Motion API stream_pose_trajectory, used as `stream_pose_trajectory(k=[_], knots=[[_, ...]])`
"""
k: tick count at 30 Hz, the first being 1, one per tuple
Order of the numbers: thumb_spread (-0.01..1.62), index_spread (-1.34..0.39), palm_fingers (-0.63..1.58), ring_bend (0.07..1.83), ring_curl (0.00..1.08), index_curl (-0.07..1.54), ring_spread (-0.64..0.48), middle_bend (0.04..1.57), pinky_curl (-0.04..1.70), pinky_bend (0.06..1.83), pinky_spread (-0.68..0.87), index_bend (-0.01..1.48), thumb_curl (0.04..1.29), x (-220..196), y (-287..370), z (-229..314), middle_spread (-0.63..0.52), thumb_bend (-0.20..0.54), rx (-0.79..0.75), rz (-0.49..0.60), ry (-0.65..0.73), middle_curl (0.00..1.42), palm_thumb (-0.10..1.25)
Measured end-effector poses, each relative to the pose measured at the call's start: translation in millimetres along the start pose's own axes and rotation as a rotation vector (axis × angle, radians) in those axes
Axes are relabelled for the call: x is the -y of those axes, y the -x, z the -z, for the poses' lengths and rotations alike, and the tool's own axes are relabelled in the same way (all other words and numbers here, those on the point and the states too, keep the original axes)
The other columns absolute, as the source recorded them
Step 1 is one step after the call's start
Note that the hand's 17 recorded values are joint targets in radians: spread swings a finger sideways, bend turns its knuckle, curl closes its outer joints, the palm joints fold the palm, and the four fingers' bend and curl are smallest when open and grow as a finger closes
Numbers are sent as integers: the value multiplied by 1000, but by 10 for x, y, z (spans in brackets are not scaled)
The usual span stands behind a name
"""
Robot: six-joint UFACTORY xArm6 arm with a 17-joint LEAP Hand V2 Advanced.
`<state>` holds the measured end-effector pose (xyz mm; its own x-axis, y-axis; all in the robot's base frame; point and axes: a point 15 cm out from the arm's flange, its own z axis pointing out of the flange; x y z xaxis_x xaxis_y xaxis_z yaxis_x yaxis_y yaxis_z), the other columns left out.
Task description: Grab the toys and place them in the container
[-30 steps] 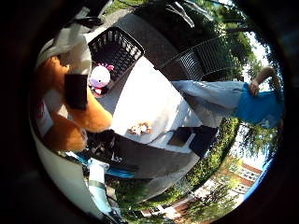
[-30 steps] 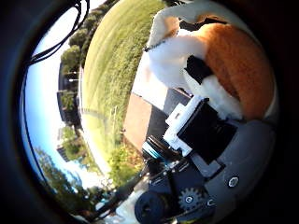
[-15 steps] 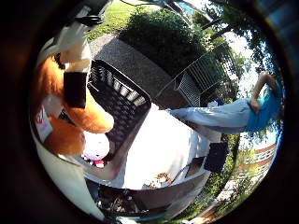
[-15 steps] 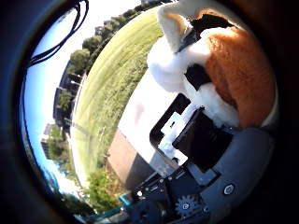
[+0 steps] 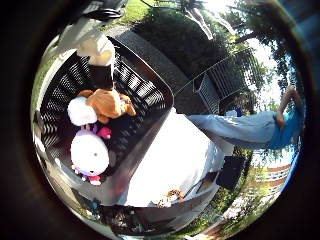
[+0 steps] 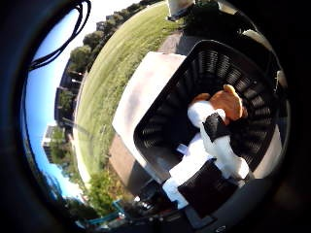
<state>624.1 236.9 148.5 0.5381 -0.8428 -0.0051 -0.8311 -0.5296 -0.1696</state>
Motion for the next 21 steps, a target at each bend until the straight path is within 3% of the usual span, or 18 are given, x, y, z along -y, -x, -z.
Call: stream_pose_trajectory(k=[6, 10, 14, 21], knots=[[1069, -517, -112, 659, 327, 490, 320, 173, 549, 1110, 502, 151, 540, -385, -341, 1013, 118, -33, 7, -28, 59, 393, 727], [1090, -488, -94, 599, 307, 432, 319, 163, 486, 992, 505, 150, 521, -1005, -791, 1811, 105, -31, 0, -50, 108, 367, 716], [1099, -470, -61, 551, 296, 401, 312, 165, 441, 913, 502, 167, 506, -1808, -1213, 1890, 78, -29, -7, -87, 193, 350, 710], [1118, -426, -1, 504, 290, 349, 294, 182, 375, 822, 498, 160, 480, -3236, -1888, 1337, 48, -32, -98, -123, 291, 339, 677]])
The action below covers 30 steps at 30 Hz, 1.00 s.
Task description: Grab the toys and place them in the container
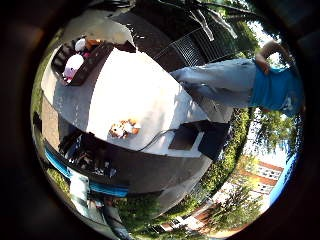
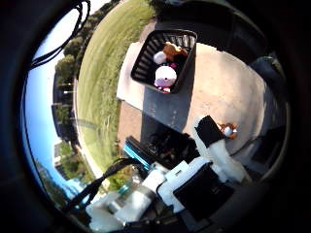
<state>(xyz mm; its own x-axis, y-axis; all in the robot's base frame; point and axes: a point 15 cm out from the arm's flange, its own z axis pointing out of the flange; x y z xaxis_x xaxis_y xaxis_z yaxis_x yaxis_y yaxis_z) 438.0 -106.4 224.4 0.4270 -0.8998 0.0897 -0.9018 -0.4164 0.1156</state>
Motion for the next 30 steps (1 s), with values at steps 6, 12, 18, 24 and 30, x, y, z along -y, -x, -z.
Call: stream_pose_trajectory(k=[6, 12, 18, 24, 30], knots=[[1122, -395, 32, 483, 291, 313, 289, 179, 347, 809, 497, 163, 465, -782, -299, -1014, 34, -30, 3, -26, 58, 335, 663], [1124, -373, 47, 461, 294, 296, 289, 173, 325, 801, 493, 168, 454, -1025, -298, -1971, 30, -27, 96, -23, 139, 329, 671], [1124, -361, 59, 445, 296, 293, 285, 173, 300, 769, 493, 176, 447, -981, -260, -2640, 30, -27, 161, -18, 175, 326, 677], [1115, -354, 46, 416, 295, 299, 283, 174, 262, 679, 478, 189, 442, -717, -182, -3097, 38, -25, 189, 23, 205, 323, 699], [1105, -318, 76, 374, 289, 313, 276, 172, 230, 595, 462, 217, 440, -555, -204, -3338, 40, -24, 161, 42, 223, 320, 723]])
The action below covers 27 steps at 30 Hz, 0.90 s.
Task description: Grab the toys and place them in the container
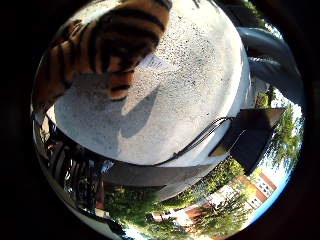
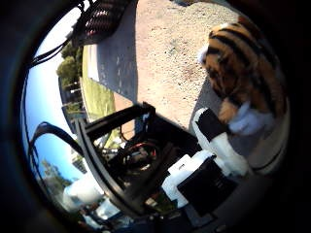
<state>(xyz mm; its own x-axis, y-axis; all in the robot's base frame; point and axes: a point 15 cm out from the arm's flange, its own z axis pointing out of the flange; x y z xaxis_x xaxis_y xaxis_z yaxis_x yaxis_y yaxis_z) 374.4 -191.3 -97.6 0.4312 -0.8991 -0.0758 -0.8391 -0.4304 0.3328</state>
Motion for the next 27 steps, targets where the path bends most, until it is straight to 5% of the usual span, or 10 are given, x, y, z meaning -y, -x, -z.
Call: stream_pose_trajectory(k=[7, 12, 15, 21, 27], knots=[[1092, -227, 355, 382, 287, 338, 259, 246, 176, 466, 439, 281, 438, -58, -268, -76, 10, -24, -121, -4, 66, 343, 747], [1079, -318, 924, 832, 423, 298, 175, 562, 157, 507, 392, 110, 449, -55, -507, -46, -79, -13, -160, -24, 1, 480, 821], [1060, -411, 971, 1105, 566, 263, 96, 753, 205, 671, 386, 112, 461, 40, -759, 169, -131, -19, -213, -49, -119, 605, 855], [1039, -606, 1135, 1240, 687, 260, -6, 962, 398, 1198, 339, 261, 521, -406, -1016, 629, -195, 0, -261, -87, -173, 779, 964], [1050, -767, 1051, 1298, 745, 317, -64, 1072, 527, 1411, 261, 429, 585, -660, -815, 1141, -221, -15, -264, -115, -135, 891, 982]])
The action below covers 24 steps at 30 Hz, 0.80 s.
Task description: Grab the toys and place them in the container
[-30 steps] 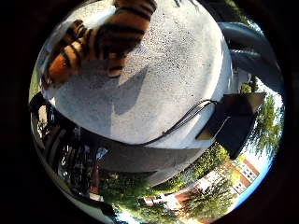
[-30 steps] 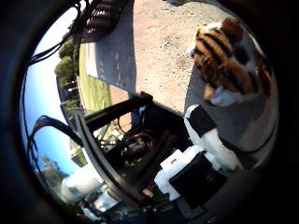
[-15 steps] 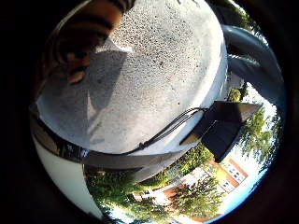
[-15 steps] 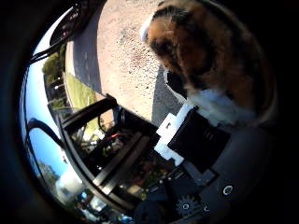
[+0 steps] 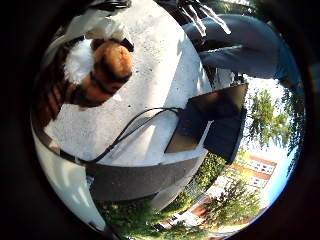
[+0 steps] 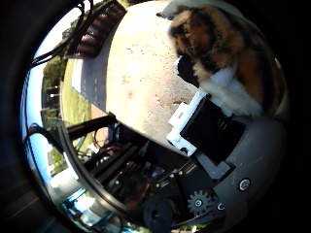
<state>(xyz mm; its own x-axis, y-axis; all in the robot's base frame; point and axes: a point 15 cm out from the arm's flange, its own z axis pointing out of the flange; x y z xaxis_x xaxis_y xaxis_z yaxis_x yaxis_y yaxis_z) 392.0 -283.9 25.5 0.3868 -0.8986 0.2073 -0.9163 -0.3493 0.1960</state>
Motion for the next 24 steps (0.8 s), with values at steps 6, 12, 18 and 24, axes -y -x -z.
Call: stream_pose_trajectory(k=[6, 12, 18, 24], knots=[[1066, -904, 948, 1371, 799, 410, -100, 1144, 626, 1505, 201, 553, 642, -243, 624, 384, -235, -7, 283, 2, 111, 978, 991], [1071, -1011, 860, 1434, 833, 522, -117, 1206, 701, 1560, 163, 629, 689, -94, 1114, 1490, -236, -11, 551, 74, 109, 1035, 995], [1080, -1081, 792, 1487, 852, 648, -124, 1257, 757, 1595, 142, 654, 721, 548, 1576, 2826, -232, -15, 527, 215, -56, 1067, 983], [1079, -1141, 727, 1544, 862, 812, -127, 1313, 812, 1625, 126, 642, 757, 985, 2235, 3499, -224, -14, 461, 275, -104, 1085, 976]])
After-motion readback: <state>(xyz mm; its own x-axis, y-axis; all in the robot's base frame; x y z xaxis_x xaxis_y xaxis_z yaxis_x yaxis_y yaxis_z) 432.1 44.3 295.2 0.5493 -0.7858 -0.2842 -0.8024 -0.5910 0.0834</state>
